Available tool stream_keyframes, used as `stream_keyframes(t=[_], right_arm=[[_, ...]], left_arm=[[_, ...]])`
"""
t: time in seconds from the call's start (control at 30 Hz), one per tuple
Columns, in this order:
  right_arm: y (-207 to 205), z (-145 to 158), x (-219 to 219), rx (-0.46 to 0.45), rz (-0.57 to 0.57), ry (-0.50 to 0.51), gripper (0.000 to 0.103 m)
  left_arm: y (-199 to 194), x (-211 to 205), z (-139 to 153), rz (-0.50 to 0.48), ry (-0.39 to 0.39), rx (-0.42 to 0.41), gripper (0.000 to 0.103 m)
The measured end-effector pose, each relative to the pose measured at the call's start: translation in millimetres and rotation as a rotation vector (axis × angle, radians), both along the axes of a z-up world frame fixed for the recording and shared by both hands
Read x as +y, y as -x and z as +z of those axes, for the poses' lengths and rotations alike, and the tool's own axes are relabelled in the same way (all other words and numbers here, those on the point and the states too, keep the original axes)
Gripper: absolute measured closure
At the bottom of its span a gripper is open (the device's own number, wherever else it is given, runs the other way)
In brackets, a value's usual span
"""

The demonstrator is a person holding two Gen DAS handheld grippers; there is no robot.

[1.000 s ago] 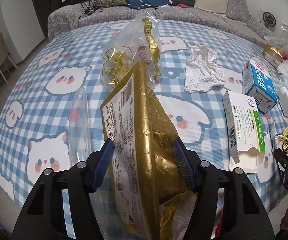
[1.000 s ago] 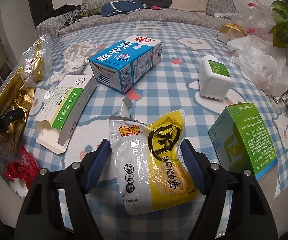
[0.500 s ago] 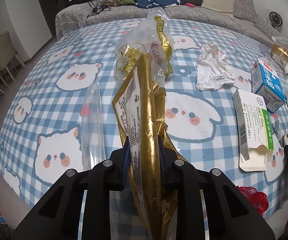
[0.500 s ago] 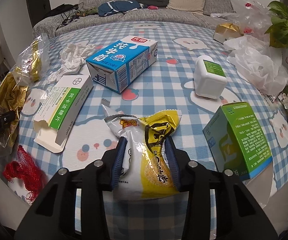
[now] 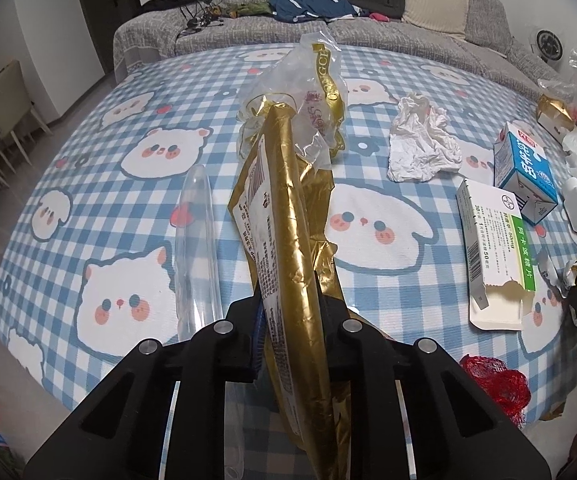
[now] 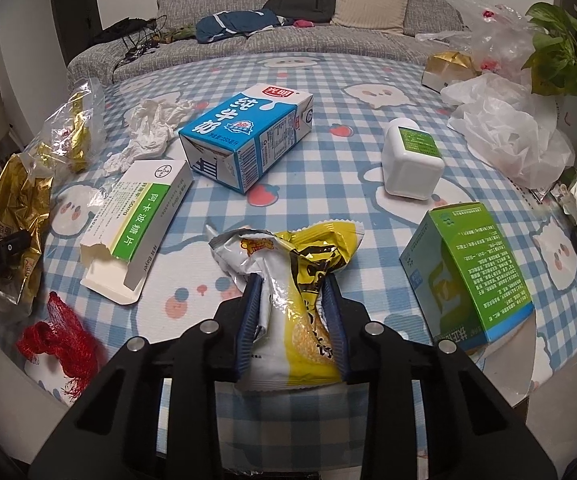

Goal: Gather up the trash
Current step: 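Grasp the gold foil bag with the left gripper while the right grasps the yellow packet, then lift both held packets and carry them over the black trash bin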

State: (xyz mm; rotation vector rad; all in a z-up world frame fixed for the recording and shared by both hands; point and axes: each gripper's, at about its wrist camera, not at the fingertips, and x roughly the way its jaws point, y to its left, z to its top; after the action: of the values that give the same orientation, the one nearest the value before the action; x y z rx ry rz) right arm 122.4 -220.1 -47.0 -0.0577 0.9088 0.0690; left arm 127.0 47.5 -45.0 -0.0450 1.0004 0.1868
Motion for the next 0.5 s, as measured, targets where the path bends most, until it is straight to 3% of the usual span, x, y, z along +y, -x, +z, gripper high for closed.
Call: stream_keyframes(t=[0.5], right_arm=[[35, 20, -2, -0.043, -0.001, -0.004, 0.073]], left_arm=[[41, -8, 26, -0.030, 0.007, -0.053, 0.086]])
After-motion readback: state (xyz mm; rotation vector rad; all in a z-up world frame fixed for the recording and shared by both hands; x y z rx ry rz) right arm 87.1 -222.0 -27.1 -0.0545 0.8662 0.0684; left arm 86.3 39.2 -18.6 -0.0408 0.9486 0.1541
